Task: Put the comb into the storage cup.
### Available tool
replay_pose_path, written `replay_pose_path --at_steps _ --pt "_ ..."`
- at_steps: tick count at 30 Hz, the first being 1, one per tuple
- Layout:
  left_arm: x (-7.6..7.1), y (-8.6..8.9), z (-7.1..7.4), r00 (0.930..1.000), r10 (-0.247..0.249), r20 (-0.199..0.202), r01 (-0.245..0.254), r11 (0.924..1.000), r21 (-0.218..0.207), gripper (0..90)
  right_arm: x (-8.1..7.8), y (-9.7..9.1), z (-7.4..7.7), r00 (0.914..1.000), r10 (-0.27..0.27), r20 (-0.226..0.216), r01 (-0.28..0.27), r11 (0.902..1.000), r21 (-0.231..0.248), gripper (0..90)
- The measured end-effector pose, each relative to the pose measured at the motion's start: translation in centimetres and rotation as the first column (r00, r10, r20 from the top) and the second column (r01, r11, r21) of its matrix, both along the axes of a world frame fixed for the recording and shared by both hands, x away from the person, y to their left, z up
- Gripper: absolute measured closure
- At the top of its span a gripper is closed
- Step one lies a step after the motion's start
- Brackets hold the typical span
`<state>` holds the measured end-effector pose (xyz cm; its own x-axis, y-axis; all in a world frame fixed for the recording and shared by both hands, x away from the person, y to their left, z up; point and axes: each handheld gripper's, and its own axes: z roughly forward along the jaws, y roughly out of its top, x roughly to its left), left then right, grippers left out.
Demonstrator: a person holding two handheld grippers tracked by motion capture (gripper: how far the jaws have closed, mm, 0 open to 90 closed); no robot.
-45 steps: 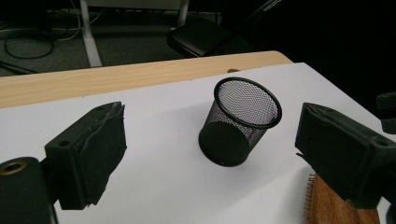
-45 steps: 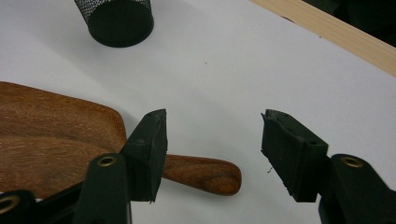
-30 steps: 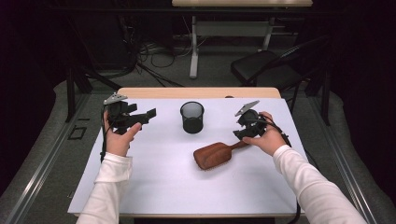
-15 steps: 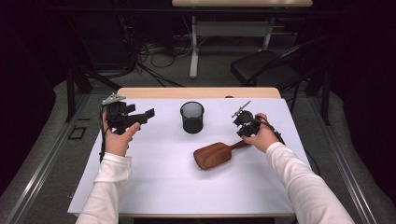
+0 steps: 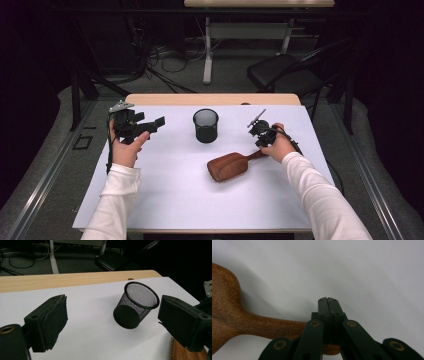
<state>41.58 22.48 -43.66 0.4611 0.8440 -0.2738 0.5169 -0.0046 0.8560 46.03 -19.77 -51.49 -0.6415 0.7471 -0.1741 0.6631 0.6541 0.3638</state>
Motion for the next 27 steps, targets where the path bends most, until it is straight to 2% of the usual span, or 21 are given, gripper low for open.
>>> replay_pose_path --at_steps 4,6,7,10,11,12,13,14,15,16,17,20,27 --pt "0.0 0.1 0.0 1.0000 0.001 0.002 -0.001 1.0000 -0.001 8.8 -0.2 0.0 -0.7 0.9998 -0.003 -0.019 0.003 1.0000 0.008 90.0" --pt "0.0 0.2 0.0 1.0000 0.004 0.000 -0.004 1.0000 -0.003 8.8 -0.3 0.0 -0.8 0.9989 0.002 -0.048 -0.003 0.9997 -0.023 90.0" --pt "0.0 0.2 0.0 1.0000 0.006 0.000 -0.006 1.0000 -0.004 8.8 -0.4 0.0 -1.1 0.9992 -0.006 -0.039 0.006 1.0000 0.001 90.0" --pt "0.0 0.3 0.0 1.0000 0.007 0.003 -0.007 1.0000 -0.005 8.8 -0.7 -0.3 -1.3 0.9988 0.013 -0.047 -0.013 0.9999 -0.011 90.0" --pt "-0.1 0.3 0.0 1.0000 0.008 0.003 -0.008 0.9999 -0.006 8.8 -1.0 -0.3 -1.3 0.9980 -0.009 -0.062 0.009 1.0000 -0.004 90.0" --pt "-0.1 0.4 0.0 1.0000 0.008 0.003 -0.008 0.9999 -0.006 8.8 -1.1 -0.4 -1.2 0.9982 0.013 -0.058 -0.013 0.9999 -0.010 90.0" --pt "-0.1 0.4 0.0 0.9999 0.011 0.003 -0.011 0.9999 -0.005 8.8 -1.4 -0.4 -1.0 0.9971 0.006 -0.076 -0.008 0.9997 -0.023 90.0" --pt "-0.1 0.5 0.0 0.9999 0.012 0.003 -0.012 0.9999 -0.008 8.8 -1.4 -0.6 -0.9 0.9960 0.041 -0.079 -0.044 0.9983 -0.039 90.0" --pt "-0.1 0.5 0.1 0.9999 0.014 0.003 -0.014 0.9999 -0.010 8.8 -1.8 -0.5 -0.6 0.9945 0.015 -0.103 -0.020 0.9985 -0.051 90.0" --pt "-0.1 0.6 0.1 0.9999 0.015 0.002 -0.015 0.9998 -0.009 8.8 -2.0 -0.6 -0.9 0.9972 0.035 -0.067 -0.036 0.9993 -0.012 90.0" --pt "-0.1 0.7 0.1 0.9999 0.015 0.002 -0.015 0.9998 -0.012 8.8 -2.4 -0.6 -0.9 0.9971 0.026 -0.072 -0.026 0.9996 -0.007 90.0" --pt "-0.2 1.1 0.2 0.9997 0.023 0.003 -0.023 0.9996 -0.016 8.8 -3.2 -0.6 -0.9 0.9954 0.063 -0.073 -0.065 0.9976 -0.025 90.0" --pt "-0.4 1.9 0.4 0.9988 0.047 0.011 -0.047 0.9983 -0.035 8.8 -5.0 -0.3 -0.8 0.9924 0.084 -0.090 -0.086 0.9961 -0.020 90.0"
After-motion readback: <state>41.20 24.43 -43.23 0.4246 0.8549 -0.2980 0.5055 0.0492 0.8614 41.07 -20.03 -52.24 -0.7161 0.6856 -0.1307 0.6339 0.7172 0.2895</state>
